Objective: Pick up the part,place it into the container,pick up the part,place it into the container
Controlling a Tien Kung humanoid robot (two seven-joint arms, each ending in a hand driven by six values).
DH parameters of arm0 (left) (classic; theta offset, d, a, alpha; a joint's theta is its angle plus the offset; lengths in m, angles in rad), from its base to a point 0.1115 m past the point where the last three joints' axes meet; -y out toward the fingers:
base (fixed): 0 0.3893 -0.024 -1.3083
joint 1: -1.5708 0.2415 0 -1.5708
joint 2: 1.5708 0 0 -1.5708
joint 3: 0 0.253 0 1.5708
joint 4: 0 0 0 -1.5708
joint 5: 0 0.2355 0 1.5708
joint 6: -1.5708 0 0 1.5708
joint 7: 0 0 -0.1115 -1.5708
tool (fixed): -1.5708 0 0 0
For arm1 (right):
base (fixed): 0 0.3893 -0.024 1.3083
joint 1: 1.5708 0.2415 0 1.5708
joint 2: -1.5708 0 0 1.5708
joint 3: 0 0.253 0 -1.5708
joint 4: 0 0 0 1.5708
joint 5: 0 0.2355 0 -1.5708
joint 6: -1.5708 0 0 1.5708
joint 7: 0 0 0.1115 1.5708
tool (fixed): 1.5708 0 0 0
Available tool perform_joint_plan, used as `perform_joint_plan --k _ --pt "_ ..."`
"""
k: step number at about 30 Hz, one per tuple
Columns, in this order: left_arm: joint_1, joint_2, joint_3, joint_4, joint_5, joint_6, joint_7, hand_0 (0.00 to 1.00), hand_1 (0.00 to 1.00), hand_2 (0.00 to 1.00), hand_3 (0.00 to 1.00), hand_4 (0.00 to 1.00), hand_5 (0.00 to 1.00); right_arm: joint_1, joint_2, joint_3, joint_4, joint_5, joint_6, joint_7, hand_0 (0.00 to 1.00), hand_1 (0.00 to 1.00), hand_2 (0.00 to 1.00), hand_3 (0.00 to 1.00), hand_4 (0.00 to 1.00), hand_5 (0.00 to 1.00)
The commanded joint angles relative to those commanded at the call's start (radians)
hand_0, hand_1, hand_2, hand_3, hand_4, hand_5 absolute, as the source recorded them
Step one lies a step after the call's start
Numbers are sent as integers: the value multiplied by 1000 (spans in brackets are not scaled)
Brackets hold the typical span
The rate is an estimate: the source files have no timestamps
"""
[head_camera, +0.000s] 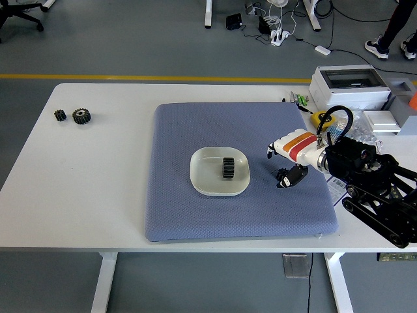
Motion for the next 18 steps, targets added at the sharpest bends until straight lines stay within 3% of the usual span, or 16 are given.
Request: perform_joint_plan --k 1,10,18 --pt "0 0 1 0 -2 0 0 670 663 627 557 578 523 -1 3 -1 -7 -2 -2 -2 388 481 553 535 883 331" --pt "-4 -2 12 0 -11 -1 1 670 665 627 557 578 524 -9 34 -5 -82 -6 -31 -16 384 478 545 533 873 328" --pt "0 -3 16 0 -12 -4 2 670 672 626 557 580 526 -17 30 -5 -101 11 -50 1 364 472 537 526 863 331"
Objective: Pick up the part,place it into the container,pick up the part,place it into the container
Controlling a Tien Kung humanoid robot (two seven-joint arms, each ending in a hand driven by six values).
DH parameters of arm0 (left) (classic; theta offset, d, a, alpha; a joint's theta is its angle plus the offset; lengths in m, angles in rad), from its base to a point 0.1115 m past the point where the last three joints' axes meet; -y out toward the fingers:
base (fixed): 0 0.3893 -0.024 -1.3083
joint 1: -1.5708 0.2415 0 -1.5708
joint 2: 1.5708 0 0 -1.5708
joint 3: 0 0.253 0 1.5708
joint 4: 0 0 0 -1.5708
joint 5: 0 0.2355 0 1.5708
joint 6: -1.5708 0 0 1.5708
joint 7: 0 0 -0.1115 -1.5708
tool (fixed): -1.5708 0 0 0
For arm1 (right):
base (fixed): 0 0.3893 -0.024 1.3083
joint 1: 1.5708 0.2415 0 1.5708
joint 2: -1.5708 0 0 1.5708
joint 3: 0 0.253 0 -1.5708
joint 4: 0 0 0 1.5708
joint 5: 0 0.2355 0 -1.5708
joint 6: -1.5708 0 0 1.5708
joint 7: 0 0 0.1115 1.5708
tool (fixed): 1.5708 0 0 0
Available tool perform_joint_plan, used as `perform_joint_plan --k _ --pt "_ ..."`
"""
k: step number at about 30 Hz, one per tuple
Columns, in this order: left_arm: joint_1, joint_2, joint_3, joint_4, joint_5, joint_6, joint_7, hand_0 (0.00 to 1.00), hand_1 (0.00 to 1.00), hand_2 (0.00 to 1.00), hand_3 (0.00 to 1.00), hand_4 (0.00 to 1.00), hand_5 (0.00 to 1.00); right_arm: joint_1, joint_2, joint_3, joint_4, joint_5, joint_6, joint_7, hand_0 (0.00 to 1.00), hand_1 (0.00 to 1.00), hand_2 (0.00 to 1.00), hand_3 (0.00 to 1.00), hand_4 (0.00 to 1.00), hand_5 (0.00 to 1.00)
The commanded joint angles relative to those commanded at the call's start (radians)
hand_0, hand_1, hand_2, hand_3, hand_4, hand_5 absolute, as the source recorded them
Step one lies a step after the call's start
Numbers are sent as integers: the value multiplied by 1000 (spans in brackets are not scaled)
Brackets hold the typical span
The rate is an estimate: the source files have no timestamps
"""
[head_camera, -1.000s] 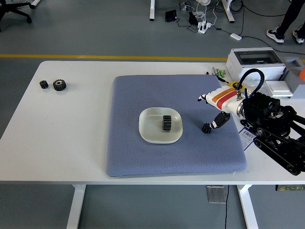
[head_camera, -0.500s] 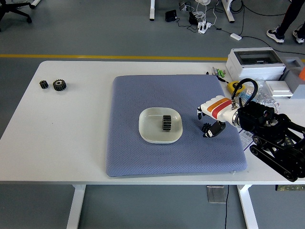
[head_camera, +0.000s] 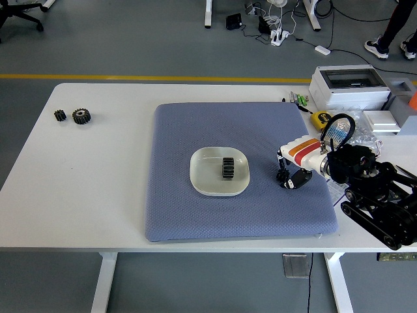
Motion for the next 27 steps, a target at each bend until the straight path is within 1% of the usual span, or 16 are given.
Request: perform_joint_plan --k 1,6,7,13,14,19,20,25,27 --pt "0 0 1 0 0 -1 0 670 672 625 557 579 527 -1 -1 1 1 3 -1 2 248 404 491 512 829 344" --pt "3 0 4 0 0 -2 1 670 672 625 557 579 527 -6 -5 2 5 6 -4 18 248 404 491 512 829 344" --pt "3 -1 3 0 1 -2 1 669 673 627 557 579 528 -7 -5 1 4 6 -6 21 159 290 453 507 795 355" --pt "4 -1 5 0 1 -3 1 669 673 627 557 579 528 -11 -3 -2 0 -1 -19 33 159 290 453 507 795 355" --pt "4 -1 5 0 1 -3 1 671 674 626 557 579 528 -11 -3 -1 1 -1 -21 35 131 253 406 502 776 335" --pt "1 -1 8 0 -2 -4 0 671 674 626 557 579 528 -8 -6 4 5 -5 -37 41 131 253 406 502 776 335" --pt "0 -1 7 0 -1 -4 0 670 674 626 557 579 528 -8 -7 5 6 -5 -40 42 113 240 376 498 811 294" --pt "-2 0 7 0 -3 -3 0 670 674 626 557 579 528 -6 -14 12 12 -3 -50 45 113 240 376 498 811 294" --pt "-2 0 3 0 0 -3 0 670 673 626 557 579 528 -6 -15 14 13 -1 -53 46 107 233 371 500 802 313"
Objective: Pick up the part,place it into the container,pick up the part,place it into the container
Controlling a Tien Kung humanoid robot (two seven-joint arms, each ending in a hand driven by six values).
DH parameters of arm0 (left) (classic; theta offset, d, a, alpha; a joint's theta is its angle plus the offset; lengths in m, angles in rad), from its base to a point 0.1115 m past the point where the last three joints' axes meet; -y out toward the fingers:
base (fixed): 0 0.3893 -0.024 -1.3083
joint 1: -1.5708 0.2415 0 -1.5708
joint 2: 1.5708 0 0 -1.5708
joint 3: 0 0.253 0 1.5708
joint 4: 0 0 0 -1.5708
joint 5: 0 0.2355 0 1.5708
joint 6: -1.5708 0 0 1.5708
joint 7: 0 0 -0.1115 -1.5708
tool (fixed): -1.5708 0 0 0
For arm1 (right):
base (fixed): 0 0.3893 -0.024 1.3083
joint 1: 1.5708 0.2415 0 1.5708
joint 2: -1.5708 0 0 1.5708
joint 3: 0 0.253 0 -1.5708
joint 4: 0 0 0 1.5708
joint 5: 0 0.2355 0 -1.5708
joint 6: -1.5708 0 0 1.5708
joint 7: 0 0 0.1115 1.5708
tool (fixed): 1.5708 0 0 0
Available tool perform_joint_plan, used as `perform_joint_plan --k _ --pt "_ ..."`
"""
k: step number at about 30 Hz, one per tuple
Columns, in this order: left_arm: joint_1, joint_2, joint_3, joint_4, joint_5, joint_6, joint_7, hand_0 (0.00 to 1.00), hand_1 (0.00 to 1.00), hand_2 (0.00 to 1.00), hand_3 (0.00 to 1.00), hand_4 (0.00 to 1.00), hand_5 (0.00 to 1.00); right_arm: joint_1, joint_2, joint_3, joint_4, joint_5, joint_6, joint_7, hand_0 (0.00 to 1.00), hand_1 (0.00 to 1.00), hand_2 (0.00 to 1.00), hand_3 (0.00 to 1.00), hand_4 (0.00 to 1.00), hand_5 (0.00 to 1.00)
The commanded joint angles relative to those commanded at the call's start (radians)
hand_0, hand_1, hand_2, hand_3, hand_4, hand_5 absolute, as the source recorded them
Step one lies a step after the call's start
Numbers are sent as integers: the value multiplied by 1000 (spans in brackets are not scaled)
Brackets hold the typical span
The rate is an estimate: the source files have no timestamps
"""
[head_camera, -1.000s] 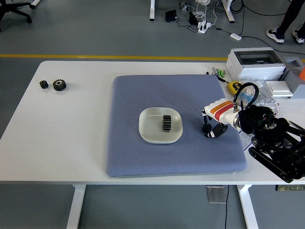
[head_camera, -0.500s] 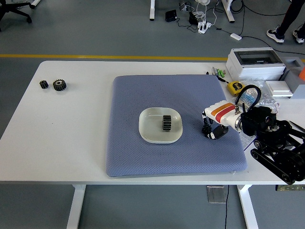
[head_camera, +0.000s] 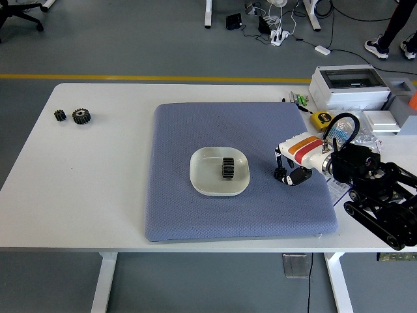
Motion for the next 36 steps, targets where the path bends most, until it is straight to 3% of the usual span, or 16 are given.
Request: perform_joint_plan --k 8,16,17,19,22,23,28,29,34,35,36 --pt "-1 0 -1 0 2 -1 0 670 673 624 557 579 528 0 -2 3 5 0 8 -8 115 232 365 505 812 309" --pt "-3 1 -4 0 5 -2 0 670 673 624 557 578 528 -7 -40 60 140 -27 34 -32 122 238 369 513 802 285" --pt "-3 1 -4 0 7 -2 0 671 673 624 557 579 528 -8 -41 66 148 -31 47 -35 269 460 539 542 909 345" --pt "-3 1 -3 0 6 -2 1 671 673 624 557 579 528 -10 -40 74 155 -37 62 -30 269 460 539 542 909 345" --pt "-3 2 -3 0 6 -2 1 671 673 624 557 579 528 -13 -34 68 139 -21 43 -11 269 460 539 542 909 345" --pt "-3 2 -4 0 7 -2 1 671 670 624 558 579 528 -13 -31 64 130 -14 35 -6 532 641 726 695 998 361" --pt "-4 2 -2 0 2 -1 0 671 670 624 558 579 528 -19 -11 33 56 27 1 22 532 641 726 695 998 361" --pt "-4 2 -2 0 2 -1 0 670 670 624 558 580 528 -19 -8 29 45 29 -3 25 528 631 693 619 991 314" --pt "-5 2 1 0 -1 -2 0 670 670 624 558 580 528 -19 4 4 -2 50 -30 34 528 631 693 619 991 314" --pt "-5 2 2 0 0 -2 0 670 669 625 558 580 528 -19 7 -1 -12 56 -35 33 463 551 590 528 880 251" --pt "-6 1 2 0 0 -3 1 670 669 625 558 580 528 -20 10 -4 -20 61 -39 33 463 551 590 528 880 251"
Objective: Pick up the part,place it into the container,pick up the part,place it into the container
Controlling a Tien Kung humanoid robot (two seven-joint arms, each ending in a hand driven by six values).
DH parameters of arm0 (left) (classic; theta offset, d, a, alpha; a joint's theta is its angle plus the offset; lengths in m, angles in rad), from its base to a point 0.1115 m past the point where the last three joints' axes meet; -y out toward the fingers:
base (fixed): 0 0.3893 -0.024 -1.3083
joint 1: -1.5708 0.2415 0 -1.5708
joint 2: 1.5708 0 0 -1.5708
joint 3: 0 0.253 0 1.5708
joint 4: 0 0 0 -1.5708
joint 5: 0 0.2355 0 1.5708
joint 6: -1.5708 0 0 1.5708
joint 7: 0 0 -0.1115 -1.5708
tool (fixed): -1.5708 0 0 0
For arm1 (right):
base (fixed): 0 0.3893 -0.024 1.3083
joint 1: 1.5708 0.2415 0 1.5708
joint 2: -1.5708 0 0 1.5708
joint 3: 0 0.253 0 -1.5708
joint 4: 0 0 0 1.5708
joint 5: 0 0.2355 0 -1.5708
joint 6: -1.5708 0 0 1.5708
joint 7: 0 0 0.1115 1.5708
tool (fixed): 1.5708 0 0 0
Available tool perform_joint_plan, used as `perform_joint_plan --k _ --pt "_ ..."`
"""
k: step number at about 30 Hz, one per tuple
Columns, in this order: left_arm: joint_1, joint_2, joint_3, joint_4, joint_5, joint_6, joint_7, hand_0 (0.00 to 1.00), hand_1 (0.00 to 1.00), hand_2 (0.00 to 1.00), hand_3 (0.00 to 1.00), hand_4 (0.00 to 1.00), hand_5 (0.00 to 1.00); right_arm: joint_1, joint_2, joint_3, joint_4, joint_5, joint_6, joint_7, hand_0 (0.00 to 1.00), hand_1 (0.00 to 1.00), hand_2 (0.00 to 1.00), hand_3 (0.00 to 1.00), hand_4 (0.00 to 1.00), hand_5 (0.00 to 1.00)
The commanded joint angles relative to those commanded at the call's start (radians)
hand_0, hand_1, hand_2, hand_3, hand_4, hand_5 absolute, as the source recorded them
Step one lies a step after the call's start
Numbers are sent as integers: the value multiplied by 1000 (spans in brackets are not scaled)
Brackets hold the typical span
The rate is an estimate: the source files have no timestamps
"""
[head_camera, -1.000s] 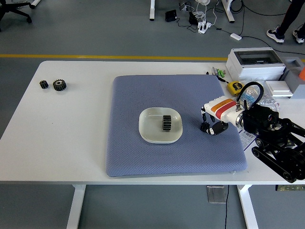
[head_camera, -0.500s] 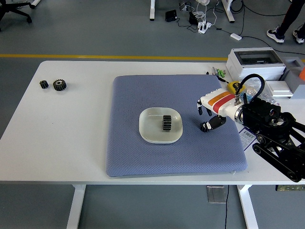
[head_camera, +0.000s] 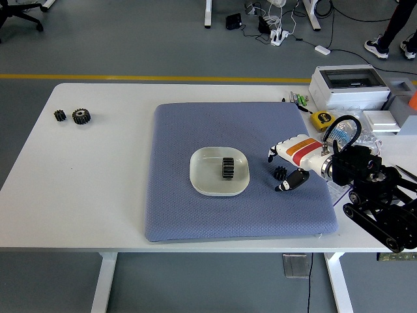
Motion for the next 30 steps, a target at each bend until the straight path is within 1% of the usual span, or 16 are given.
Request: perform_joint_plan --k 4,5,10,11,16,17,22,23,30 --pt "0 -1 2 0 -2 0 0 670 669 625 558 580 528 -2 8 -8 -26 15 -18 -1 463 551 590 528 880 251" --pt "-1 -1 2 0 -2 0 0 671 668 625 559 581 529 -2 9 -10 -31 21 -19 -1 476 490 519 503 685 196" --pt "-1 -1 3 0 -2 0 1 671 668 625 559 581 529 -1 15 -23 -52 39 -25 3 476 490 519 503 685 196" --pt "-1 -1 4 0 -2 0 1 670 669 625 559 581 528 -1 16 -24 -57 39 -25 2 512 468 489 494 602 161" --pt "0 -1 7 0 -4 0 0 670 669 625 559 581 528 -3 19 -25 -69 35 -24 -6 512 468 489 494 602 161" --pt "0 -1 7 0 -4 0 1 669 669 625 559 581 529 -4 18 -23 -68 31 -26 -8 440 448 459 491 622 113" --pt "2 -1 8 0 -4 0 1 669 669 625 559 581 529 -6 13 -18 -60 17 -30 -15 440 448 459 491 622 113" --pt "3 -1 8 0 -4 -1 1 670 672 626 559 581 529 -6 11 -18 -57 15 -29 -16 378 411 434 493 624 67" --pt "6 -2 9 0 -2 -2 1 670 671 624 559 581 529 -14 -1 -3 -23 -4 -26 -20 375 407 429 493 624 54"
